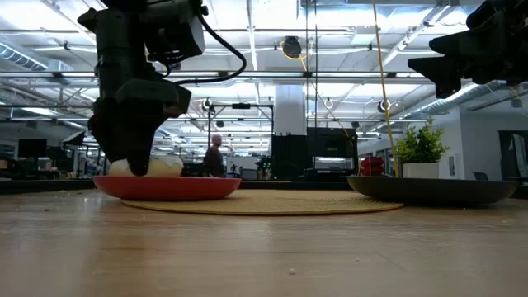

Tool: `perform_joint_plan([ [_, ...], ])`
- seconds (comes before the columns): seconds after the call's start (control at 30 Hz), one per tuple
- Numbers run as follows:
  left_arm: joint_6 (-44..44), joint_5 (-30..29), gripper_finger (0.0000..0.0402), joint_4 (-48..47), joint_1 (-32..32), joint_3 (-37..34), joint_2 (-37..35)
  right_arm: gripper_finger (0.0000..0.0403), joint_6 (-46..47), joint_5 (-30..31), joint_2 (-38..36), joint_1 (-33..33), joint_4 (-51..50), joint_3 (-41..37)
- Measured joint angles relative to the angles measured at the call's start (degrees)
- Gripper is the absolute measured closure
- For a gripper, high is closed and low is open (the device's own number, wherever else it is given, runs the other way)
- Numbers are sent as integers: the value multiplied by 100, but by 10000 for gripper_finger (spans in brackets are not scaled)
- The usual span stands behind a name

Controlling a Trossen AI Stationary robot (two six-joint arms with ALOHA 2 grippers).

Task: Pick & Place donuts
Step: Put the large white donut on the pink plate, then put the large green donut on the pink plate

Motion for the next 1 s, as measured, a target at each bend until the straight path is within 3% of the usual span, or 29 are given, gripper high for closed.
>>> perform_joint_plan([
  [0.37, 222, 43, 40, 63, -26, 0, 0, 176, -2, 1, 0, 0, 0, 1],
  [0.63, 270, 242, 37, 61, -143, 0, 0, 176, -2, 1, 0, 0, 0, 1],
  [0.83, 358, 918, 37, 30, -47, 0, -86, 176, -2, 1, 0, 0, 0, 0],
  [1.0, 286, 909, 37, -107, 98, -1, -199, 176, -2, 1, 0, -2, 0, -1],
])
